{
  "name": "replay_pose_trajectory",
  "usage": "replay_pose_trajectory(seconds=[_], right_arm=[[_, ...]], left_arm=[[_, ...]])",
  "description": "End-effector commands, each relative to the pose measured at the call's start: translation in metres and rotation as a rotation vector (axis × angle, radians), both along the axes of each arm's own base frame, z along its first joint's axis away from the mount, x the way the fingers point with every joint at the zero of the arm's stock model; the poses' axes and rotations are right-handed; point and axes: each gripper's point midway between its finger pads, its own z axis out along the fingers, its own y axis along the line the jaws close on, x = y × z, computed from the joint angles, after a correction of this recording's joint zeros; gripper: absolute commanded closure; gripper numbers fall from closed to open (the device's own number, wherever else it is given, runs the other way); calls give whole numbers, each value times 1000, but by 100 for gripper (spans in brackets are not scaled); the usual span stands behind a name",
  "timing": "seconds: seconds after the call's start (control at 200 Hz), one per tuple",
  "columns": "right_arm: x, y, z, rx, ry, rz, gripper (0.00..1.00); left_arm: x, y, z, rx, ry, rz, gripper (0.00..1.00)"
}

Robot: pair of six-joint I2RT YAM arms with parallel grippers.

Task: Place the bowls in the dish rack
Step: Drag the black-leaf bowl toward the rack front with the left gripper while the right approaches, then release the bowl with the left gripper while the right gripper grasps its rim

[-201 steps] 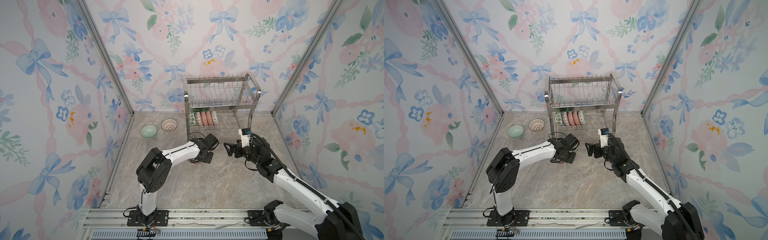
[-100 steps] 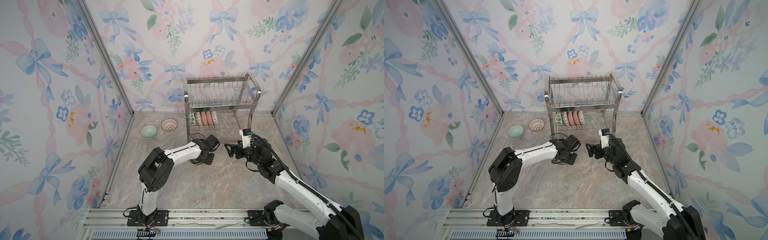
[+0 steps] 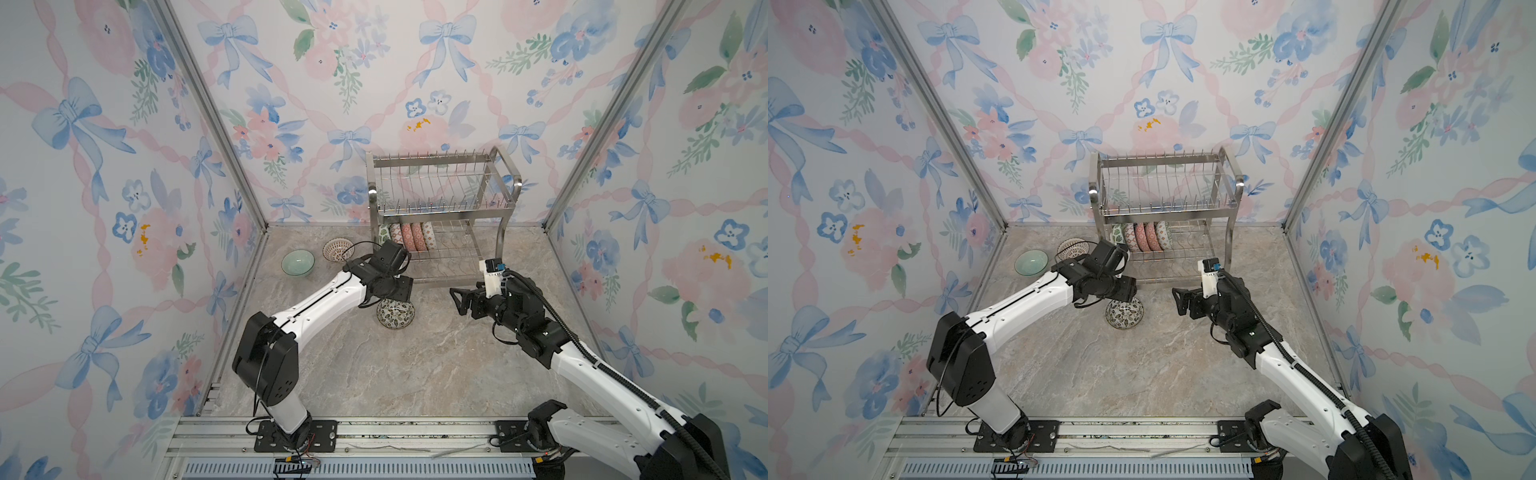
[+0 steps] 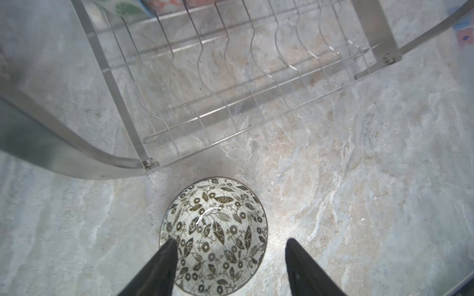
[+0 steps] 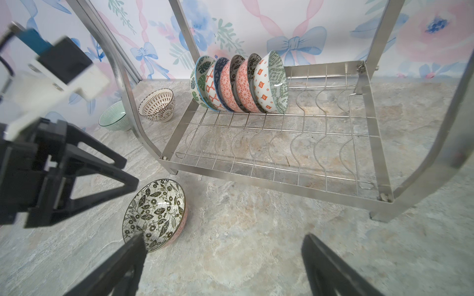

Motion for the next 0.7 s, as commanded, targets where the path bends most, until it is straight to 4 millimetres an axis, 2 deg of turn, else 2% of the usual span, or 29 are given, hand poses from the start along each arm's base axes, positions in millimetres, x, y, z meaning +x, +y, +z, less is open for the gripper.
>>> replay_pose_trajectory(seconds=[0.0, 0.14, 0.37, 0.525, 0.575, 0.605, 0.62, 0.695], right_arm=[[-3, 18, -9, -86, 23, 37, 3], [-4, 55, -20, -130, 49, 103, 3], [-13, 127, -51, -196, 117, 199, 4], [-20, 170, -74, -249, 173, 262, 4], [-21, 182, -75, -258, 174, 274, 3], [-21, 188, -87, -280, 192, 281, 2], [-21, 191, -89, -283, 194, 284, 1], [-21, 203, -98, -290, 204, 293, 4]], left_arm=[[-5, 24, 13, -45, 2, 18, 3], [-1, 71, 12, -72, 0, 121, 2], [-11, 131, -14, -385, 62, 273, 2], [-21, 148, -18, -510, 57, 315, 2], [-23, 152, -19, -559, 58, 330, 2], [-22, 154, -17, -591, 52, 334, 2], [-27, 155, -27, -601, 75, 343, 2], [-32, 157, -36, -636, 98, 351, 2]])
